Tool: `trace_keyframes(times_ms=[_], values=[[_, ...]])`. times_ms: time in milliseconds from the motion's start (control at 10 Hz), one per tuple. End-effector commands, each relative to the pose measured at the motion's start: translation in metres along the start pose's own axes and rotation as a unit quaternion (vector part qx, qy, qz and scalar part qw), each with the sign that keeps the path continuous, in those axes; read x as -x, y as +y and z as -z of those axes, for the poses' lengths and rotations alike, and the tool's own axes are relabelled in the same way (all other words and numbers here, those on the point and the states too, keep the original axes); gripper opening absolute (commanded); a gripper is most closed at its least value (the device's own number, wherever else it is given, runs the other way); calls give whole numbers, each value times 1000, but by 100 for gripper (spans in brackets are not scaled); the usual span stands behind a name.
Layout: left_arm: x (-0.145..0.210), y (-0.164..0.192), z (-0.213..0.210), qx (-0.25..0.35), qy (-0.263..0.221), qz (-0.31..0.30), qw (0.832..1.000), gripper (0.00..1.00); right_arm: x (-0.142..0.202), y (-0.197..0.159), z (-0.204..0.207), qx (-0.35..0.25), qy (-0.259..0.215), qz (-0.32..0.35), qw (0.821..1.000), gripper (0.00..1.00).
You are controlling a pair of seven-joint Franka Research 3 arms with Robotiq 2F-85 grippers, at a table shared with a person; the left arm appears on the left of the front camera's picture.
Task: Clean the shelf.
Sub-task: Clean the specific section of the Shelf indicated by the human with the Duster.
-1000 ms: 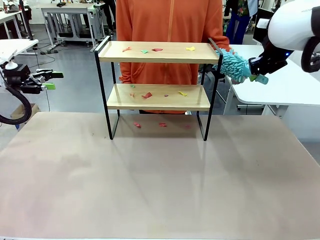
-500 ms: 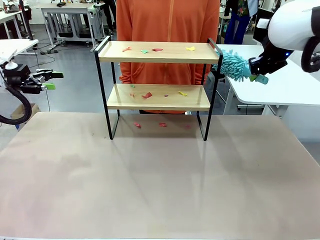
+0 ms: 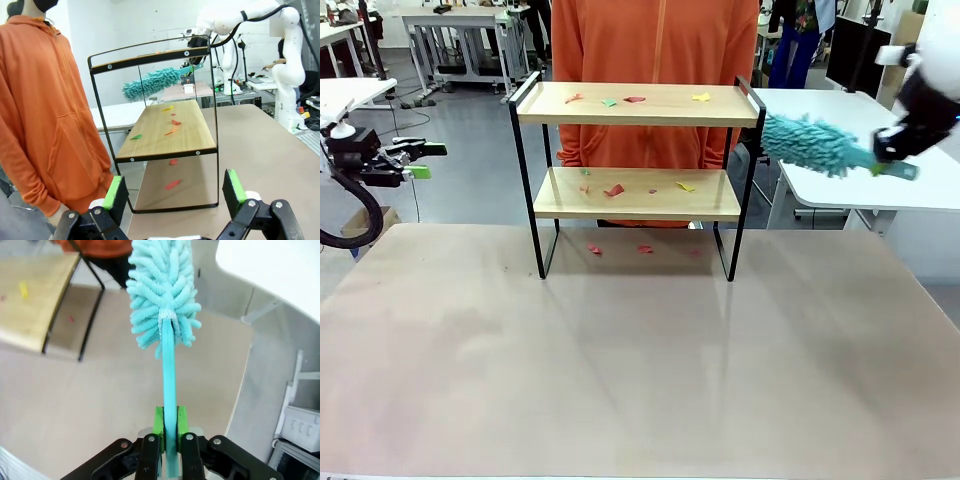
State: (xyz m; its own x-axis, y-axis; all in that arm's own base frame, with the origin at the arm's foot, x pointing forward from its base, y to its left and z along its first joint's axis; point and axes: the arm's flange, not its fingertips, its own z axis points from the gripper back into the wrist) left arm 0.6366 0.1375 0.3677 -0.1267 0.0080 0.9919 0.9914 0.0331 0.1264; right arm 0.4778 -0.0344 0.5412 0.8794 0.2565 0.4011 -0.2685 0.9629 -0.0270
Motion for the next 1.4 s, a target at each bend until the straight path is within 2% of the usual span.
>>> trace_keyframes(times_ms=[0,300,500,700,800,1100,1200,1300], values=[[-1,-3,1,3,9,5,1000,100,40,-31,-22,-12,43,-84,995,13],[-1,-3,1,3,9,5,1000,100,104,-35,-52,-39,91,-216,971,13],[-1,-3,1,3,9,5,1000,100,142,-22,-71,-55,100,-306,945,13],[-1,-3,1,3,9,5,1000,100,164,4,-78,-85,108,-390,910,13],[-1,-3,1,3,9,5,1000,100,170,24,-77,-106,111,-438,886,13],[-1,-3,1,3,9,5,1000,100,168,72,-68,-142,131,-518,833,13],[-1,-3,1,3,9,5,1000,100,164,81,-62,-148,143,-524,827,13],[-1,-3,1,3,9,5,1000,100,157,83,-59,-151,144,-511,834,13]])
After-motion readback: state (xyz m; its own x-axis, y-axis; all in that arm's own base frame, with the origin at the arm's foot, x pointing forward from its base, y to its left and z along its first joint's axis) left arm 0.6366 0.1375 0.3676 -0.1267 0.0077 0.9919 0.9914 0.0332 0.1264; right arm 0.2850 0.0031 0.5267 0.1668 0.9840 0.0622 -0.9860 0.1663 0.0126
